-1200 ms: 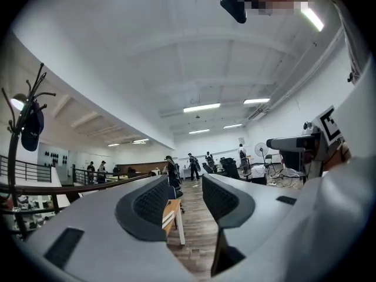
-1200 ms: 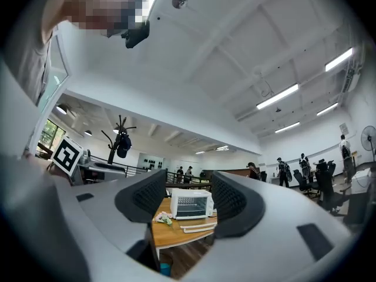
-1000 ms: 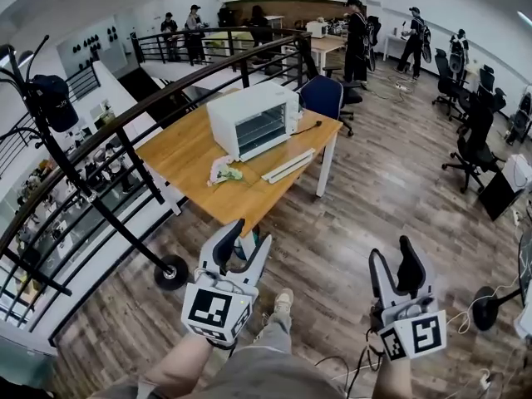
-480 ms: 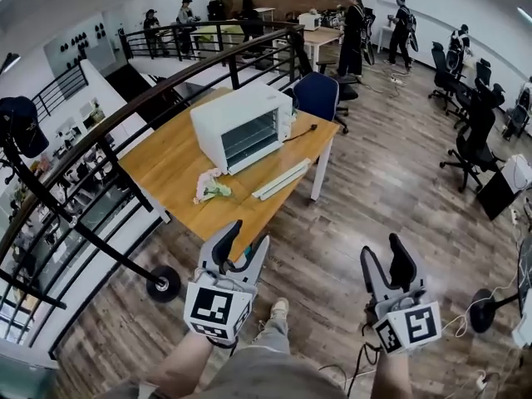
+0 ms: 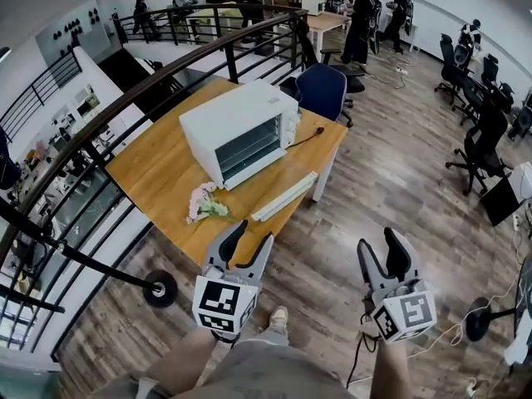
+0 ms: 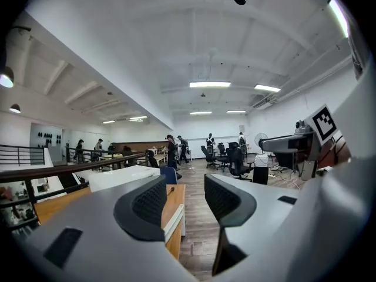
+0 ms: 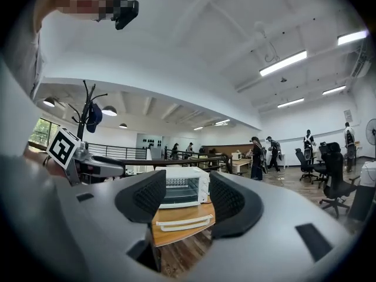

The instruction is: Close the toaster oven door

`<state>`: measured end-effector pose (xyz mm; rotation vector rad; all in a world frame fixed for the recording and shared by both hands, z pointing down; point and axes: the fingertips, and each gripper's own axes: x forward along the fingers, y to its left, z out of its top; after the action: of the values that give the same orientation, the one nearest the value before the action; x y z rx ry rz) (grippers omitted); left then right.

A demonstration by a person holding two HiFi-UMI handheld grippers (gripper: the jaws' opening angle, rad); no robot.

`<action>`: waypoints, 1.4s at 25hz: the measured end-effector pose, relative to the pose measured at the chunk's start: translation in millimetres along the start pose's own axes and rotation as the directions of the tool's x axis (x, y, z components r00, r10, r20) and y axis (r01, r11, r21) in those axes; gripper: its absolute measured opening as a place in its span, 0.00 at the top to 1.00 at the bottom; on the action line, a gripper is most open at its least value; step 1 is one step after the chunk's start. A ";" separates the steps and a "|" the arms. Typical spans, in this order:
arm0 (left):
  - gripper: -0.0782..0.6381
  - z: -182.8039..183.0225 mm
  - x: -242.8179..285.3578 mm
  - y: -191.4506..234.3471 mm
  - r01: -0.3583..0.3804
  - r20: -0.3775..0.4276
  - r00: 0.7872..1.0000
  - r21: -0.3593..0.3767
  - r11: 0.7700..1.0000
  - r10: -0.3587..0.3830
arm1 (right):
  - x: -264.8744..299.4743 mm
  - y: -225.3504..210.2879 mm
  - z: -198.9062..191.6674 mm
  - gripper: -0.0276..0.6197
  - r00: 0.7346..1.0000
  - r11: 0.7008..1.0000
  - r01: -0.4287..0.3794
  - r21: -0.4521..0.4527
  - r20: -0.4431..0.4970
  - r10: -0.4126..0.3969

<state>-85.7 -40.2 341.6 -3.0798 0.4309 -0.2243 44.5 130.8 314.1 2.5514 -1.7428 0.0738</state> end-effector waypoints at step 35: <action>0.58 -132.4 174.7 108.9 -0.400 -0.300 0.890 -0.148 0.905 0.344 | 312.2 -89.5 -186.8 0.58 0.815 0.895 -0.428 0.128 -0.374 0.443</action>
<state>31.8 -193.4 492.1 -3.0787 1.1135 -0.6218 239.3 -114.0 520.4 1.9120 -2.1083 0.6005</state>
